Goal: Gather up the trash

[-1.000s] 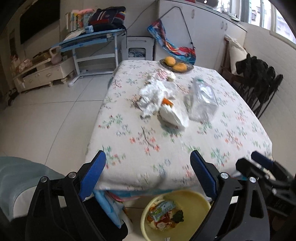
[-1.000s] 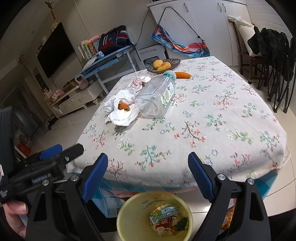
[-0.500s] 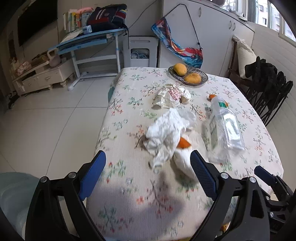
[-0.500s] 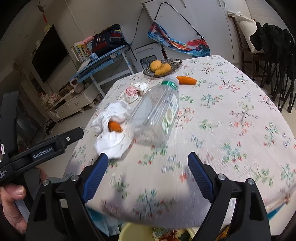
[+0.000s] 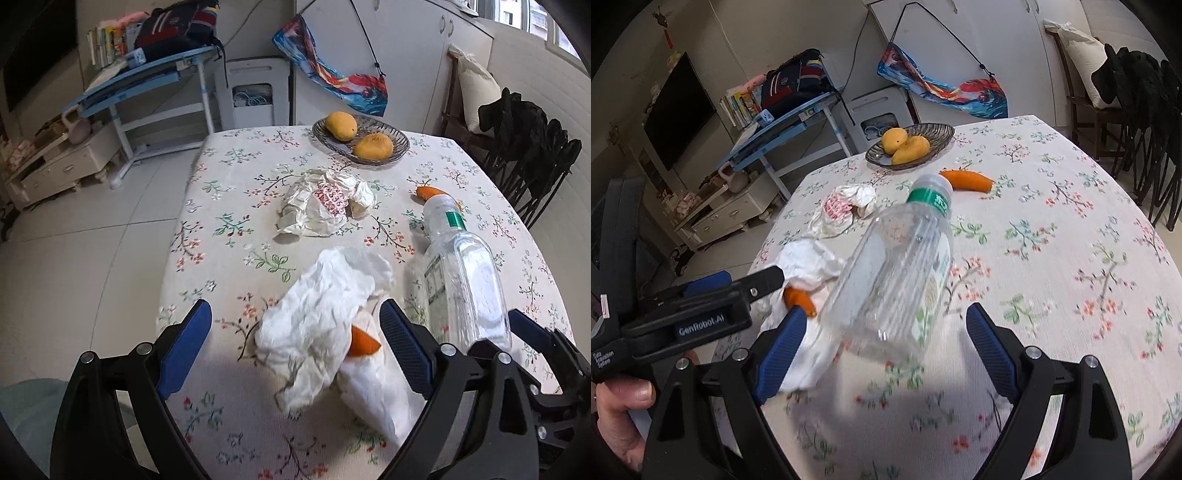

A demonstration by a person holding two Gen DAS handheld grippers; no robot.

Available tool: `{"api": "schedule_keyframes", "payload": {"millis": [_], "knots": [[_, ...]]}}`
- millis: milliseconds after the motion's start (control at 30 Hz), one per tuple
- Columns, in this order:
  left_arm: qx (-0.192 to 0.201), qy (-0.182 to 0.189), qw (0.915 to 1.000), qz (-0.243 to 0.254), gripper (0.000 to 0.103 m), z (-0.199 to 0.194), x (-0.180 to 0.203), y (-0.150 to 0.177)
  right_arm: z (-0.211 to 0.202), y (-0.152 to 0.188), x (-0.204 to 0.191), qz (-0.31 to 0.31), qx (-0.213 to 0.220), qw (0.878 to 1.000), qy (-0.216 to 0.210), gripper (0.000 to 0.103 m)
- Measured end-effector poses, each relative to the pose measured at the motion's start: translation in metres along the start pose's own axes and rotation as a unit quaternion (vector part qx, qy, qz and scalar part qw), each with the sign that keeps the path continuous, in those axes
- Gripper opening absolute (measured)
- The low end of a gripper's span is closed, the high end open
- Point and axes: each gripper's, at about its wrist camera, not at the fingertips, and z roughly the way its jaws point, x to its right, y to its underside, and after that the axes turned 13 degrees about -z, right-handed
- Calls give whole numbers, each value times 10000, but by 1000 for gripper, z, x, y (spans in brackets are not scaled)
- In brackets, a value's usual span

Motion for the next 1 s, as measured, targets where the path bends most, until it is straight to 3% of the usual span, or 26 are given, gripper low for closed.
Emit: {"api": "schedule_keyframes", "payload": {"millis": [100, 300, 367, 467, 533, 767, 1000], "knots": [[-157, 80, 9998, 103, 85, 10, 2, -5, 11, -9, -3, -96, -72, 9999, 121, 85], [-508, 237, 9983, 150, 52, 27, 3, -9, 33, -17, -1, -229, -293, 9990, 264, 85], [-606, 354, 9975, 120, 30, 28, 2, -9, 37, -18, 1, -269, -361, 9987, 229, 81], [-625, 477, 9969, 21, 17, 25, 0, -11, 36, -17, 3, -341, -390, 9986, 135, 68], [-556, 591, 9965, -216, 16, 20, -8, -13, 31, -16, 4, -414, -395, 9983, 112, 58], [-136, 1139, 9872, -1107, 15, -13, -45, -18, 10, -5, 16, -398, -426, 9982, 130, 56], [14, 1091, 9850, -1335, 15, -30, -62, -8, -13, 11, 27, -304, -458, 9983, 219, 56]]}}
